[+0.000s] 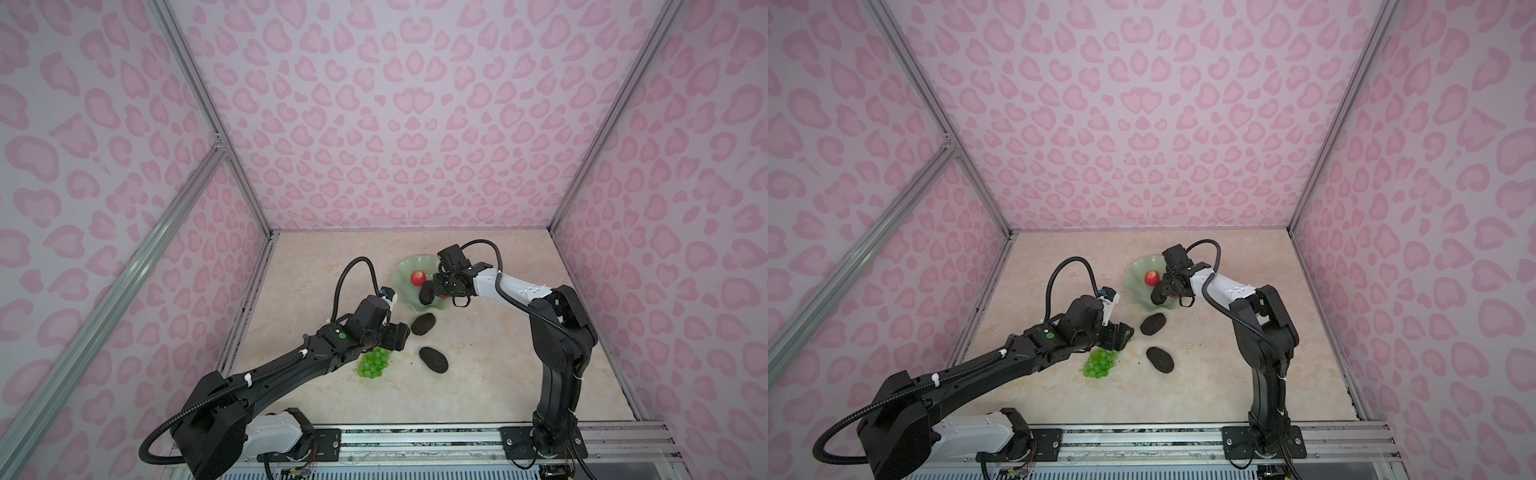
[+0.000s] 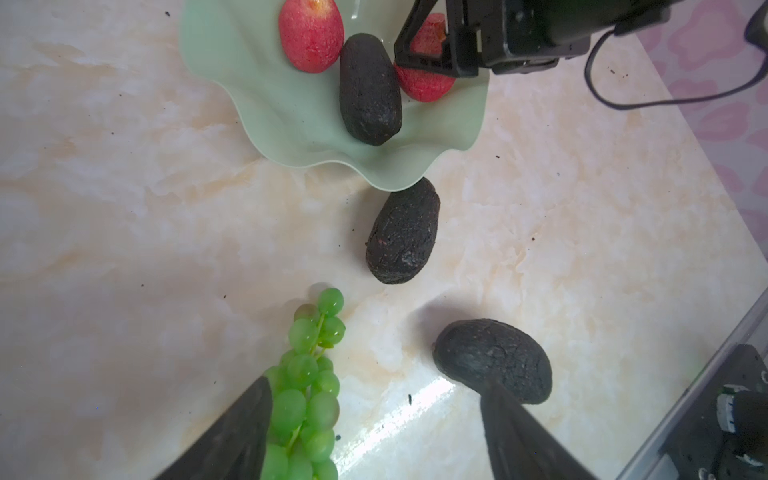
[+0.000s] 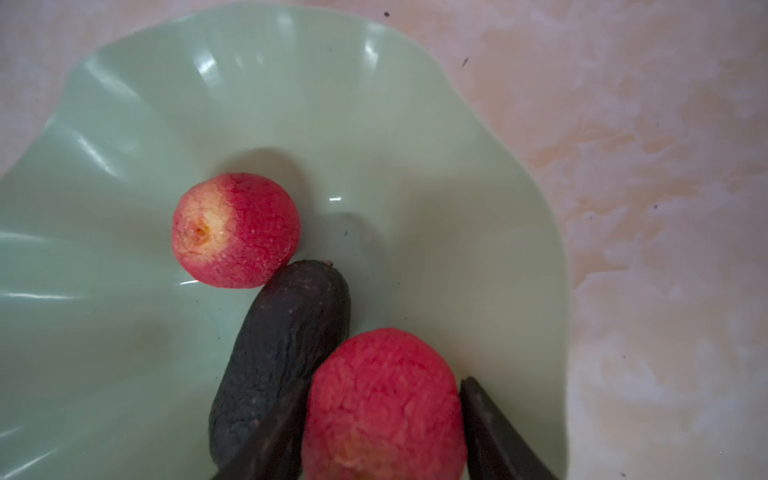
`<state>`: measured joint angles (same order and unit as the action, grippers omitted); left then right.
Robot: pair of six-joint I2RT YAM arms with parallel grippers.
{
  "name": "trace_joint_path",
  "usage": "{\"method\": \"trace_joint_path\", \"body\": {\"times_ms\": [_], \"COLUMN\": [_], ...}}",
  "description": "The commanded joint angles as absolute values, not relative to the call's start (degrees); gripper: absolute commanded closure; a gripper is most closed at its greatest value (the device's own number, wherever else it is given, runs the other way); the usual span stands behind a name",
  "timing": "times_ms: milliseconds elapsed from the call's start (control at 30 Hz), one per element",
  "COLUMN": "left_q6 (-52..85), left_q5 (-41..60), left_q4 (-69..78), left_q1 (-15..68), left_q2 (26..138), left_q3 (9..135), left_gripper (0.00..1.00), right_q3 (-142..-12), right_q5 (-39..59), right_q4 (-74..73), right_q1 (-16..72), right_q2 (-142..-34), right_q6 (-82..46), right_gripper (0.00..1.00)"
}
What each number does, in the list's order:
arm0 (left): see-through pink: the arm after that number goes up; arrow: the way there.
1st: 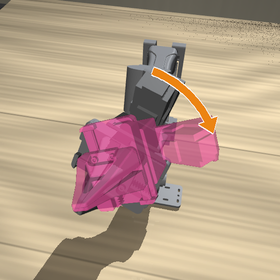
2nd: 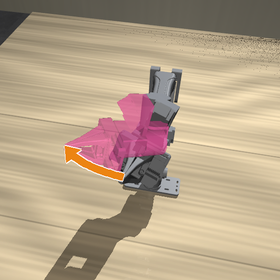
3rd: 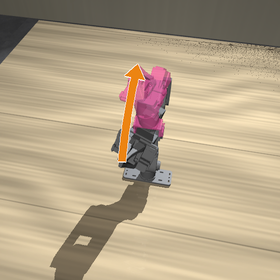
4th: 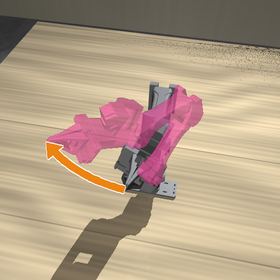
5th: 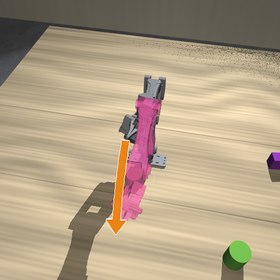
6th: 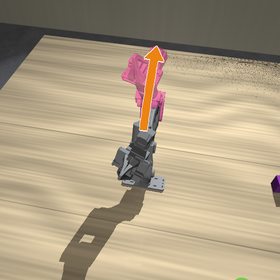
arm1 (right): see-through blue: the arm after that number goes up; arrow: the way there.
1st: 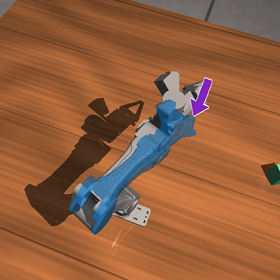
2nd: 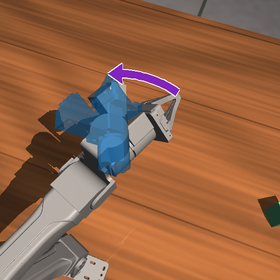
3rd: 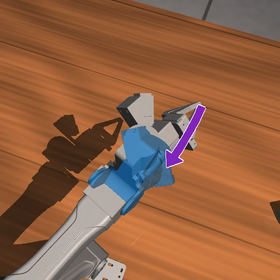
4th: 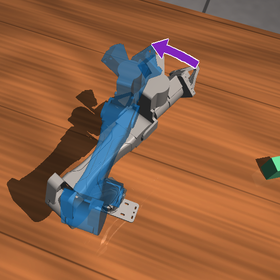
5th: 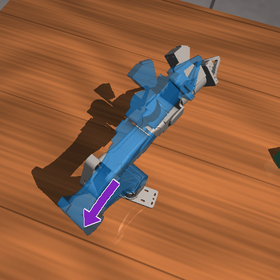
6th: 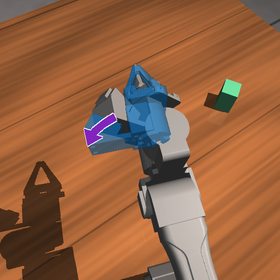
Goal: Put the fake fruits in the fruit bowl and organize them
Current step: 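Place the second peach in the bowl with the right gripper and release, then grasp the avocado nearest the bowl with the left gripper while the right arm withdraws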
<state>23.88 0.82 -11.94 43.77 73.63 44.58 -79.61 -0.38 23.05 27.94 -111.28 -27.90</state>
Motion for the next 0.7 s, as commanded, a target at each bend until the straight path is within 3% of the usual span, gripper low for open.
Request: {"method": "trace_joint_path", "body": {"times_ms": [0, 167, 367, 667], "left_q6": [22.12, 20.68, 19.09, 19.76], "left_q5": [1.34, 2.49, 3.15, 3.98], "left_q4": [-10.4, -10.0, -9.39, -12.01], "left_q1": [44.02, 44.34, 45.35, 45.65], "left_q2": [76.1, 81.02, 87.74, 98.9], "left_q3": [46.41, 49.3, 54.36, 62.34], "left_gripper": [0.2, 0.2, 0.2, 0.23], "right_q3": [-80.41, -79.66, -69.6, -57.69], "right_q5": [-0.92, -1.42, -1.58, -4.45], "right_q4": [22.45, 23.73, 20.86, 21.16], "right_q1": [27.69, 26.79, 25.12, 22.47], "right_q2": [-109.33, -102.5, -88.55, -72.12], "right_q6": [-27.56, -26.71, -27.08, -29.02], "right_gripper": [0.36, 0.28, 0.16, 0.14]}}
